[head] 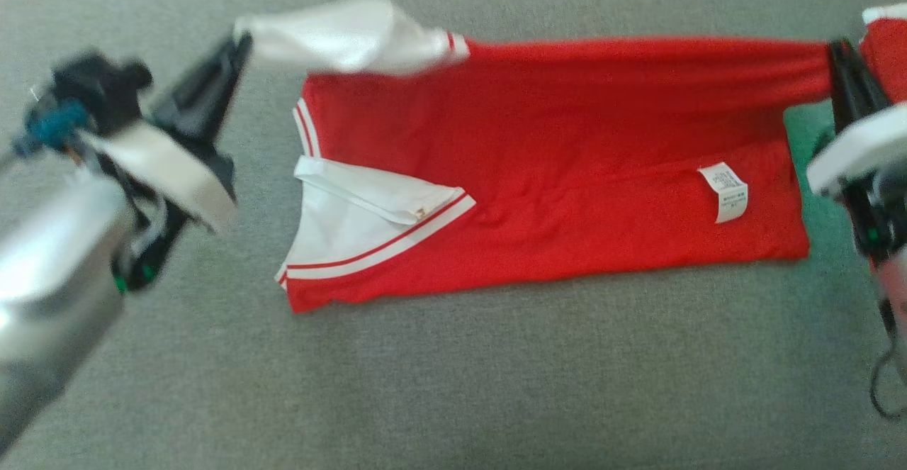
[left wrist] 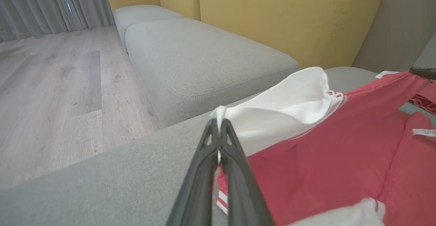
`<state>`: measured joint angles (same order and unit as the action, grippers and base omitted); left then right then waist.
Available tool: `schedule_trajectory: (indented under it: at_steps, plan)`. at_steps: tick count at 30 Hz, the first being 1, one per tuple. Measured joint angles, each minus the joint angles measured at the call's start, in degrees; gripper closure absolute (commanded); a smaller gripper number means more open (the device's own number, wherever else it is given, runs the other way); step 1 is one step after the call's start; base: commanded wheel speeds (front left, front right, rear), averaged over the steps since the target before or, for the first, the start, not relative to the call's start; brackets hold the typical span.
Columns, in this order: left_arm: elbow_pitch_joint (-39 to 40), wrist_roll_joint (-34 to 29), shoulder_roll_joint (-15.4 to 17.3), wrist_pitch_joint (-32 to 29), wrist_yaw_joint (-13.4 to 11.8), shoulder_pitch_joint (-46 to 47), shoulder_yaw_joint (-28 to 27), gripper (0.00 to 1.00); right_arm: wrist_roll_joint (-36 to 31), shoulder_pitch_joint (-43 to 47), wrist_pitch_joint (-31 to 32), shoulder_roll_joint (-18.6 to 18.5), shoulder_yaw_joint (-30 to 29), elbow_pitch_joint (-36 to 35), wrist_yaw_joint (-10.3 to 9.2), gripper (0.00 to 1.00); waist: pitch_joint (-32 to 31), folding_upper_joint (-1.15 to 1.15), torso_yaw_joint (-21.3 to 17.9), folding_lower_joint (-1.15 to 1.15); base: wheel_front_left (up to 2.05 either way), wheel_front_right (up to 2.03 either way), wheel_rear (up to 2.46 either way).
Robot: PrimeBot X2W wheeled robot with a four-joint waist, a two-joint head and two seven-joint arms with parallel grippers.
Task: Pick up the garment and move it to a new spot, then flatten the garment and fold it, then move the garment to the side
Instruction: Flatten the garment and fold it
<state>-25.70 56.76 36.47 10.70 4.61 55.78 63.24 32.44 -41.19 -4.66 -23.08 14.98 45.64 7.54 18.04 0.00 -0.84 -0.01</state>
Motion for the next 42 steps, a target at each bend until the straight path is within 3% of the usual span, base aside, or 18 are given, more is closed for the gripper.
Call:
schedule_trajectory:
  at_steps: [6, 11, 16, 17, 18, 19, 20, 21, 22, 23, 27, 32, 33, 38, 42]
  plan:
    - [8.22, 1.65, 1.76, 1.01, -4.5, -9.07, 1.49, 1.0, 0.07, 9.12, -0.96, -0.99, -2.57, -3.75, 0.0, 1.0, -3.08, 0.0, 1.45, -0.01, 0.0, 0.0, 0.0]
    - [13.23, 2.37, 3.99, 1.92, -8.25, -16.14, 2.11, 1.0, -1.33, 16.55, -0.87, 0.35, -5.76, -7.97, 0.0, 1.0, -5.09, 0.0, 2.34, -0.01, 0.0, 0.0, 0.0]
    - [14.78, 3.13, 4.1, 2.5, -9.75, -20.03, 2.3, 1.0, -3.16, 20.59, 0.77, 2.07, -8.54, -11.6, 0.0, 1.0, -5.21, 0.0, 2.55, 0.0, 0.0, 0.0, 0.0]
    - [14.75, 3.27, 3.99, 2.56, -10.02, -20.48, 2.3, 1.0, -3.54, 21.2, 1.03, 2.4, -9.12, -12.13, 0.0, 0.94, -5.05, 0.0, 2.57, 0.0, 0.0, 0.0, 0.0]
    - [14.62, 3.33, 3.78, 2.74, -10.27, -20.87, 2.23, 1.0, -3.98, 21.76, 1.32, 2.75, -9.76, -12.71, 0.0, 0.7, -4.85, 0.0, 2.57, 0.0, 0.0, 0.0, 0.0]
    - [14.44, 3.34, 3.52, 2.89, -10.43, -21.18, 2.22, 1.0, -4.54, 22.21, 1.68, 2.99, -10.15, -13.25, 0.0, 0.7, -4.65, 0.0, 2.55, 0.01, 0.0, 0.0, 0.0]
    - [14.17, 3.34, 3.16, 3.01, -10.53, -21.38, 2.16, 0.81, -5.09, 22.49, 1.78, 3.28, -10.67, -13.66, 0.0, 0.34, -4.45, 0.0, 2.49, 0.01, 0.0, 0.0, 0.0]
    - [13.83, 3.34, 2.7, 3.05, -10.67, -21.62, 1.94, 0.56, -5.55, 22.78, 2.2, 3.61, -11.24, -14.14, 0.0, 0.0, -4.27, 0.0, 2.41, 0.01, 0.0, 0.0, 0.0]
    - [13.54, 3.36, 2.29, 3.08, -10.67, -21.93, 1.77, 0.24, -5.91, 23.06, 2.21, 4.07, -11.88, -14.52, 0.0, 0.0, -4.15, 0.0, 2.32, 0.01, 0.0, 0.0, 0.0]
    - [13.29, 3.37, 1.9, 3.09, -10.68, -22.34, 1.6, 0.02, -6.16, 23.32, 2.23, 4.54, -12.54, -14.83, 0.0, 0.0, -4.13, 0.0, 2.23, 0.01, 0.0, 0.0, 0.0]
    - [13.05, 2.43, 0.03, 3.52, -13.15, -25.02, -1.65, 0.0, -7.22, 25.96, 2.24, 6.6, -16.12, -16.82, 0.0, 0.0, -5.08, 0.0, 1.85, 0.01, 0.0, 0.0, 0.0]
    - [15.94, -7.05, -4.44, 3.59, -19.4, -32.33, -11.67, 0.0, -7.84, 33.03, 2.36, 10.56, -19.86, -19.75, 0.0, 0.0, -7.15, 0.0, 1.22, 0.01, 0.0, 0.0, 0.0]
    - [15.94, -7.05, -4.44, 3.59, -19.4, -32.33, -11.67, 0.0, -7.84, 33.03, 2.36, 10.56, -19.86, -19.75, 0.0, 0.0, -7.15, 0.0, 1.22, 0.01, 0.0, 0.0, 0.0]
    - [19.36, -19.25, -9.87, 3.59, -24.84, -43.2, -18.42, 0.0, -8.34, 37.42, 3.77, 14.66, -22.18, -22.3, 0.0, 0.0, -9.5, 0.0, 0.48, 0.0, 0.0, 0.0, 0.0]
    - [22.35, -27.82, -14.36, 3.59, -27.49, -49.09, -22.27, 0.0, -9.65, 37.49, 4.05, 16.13, -25.26, -22.58, 0.0, 0.0, -11.04, 0.0, 1.15, 0.0, 0.0, 0.0, 0.0]
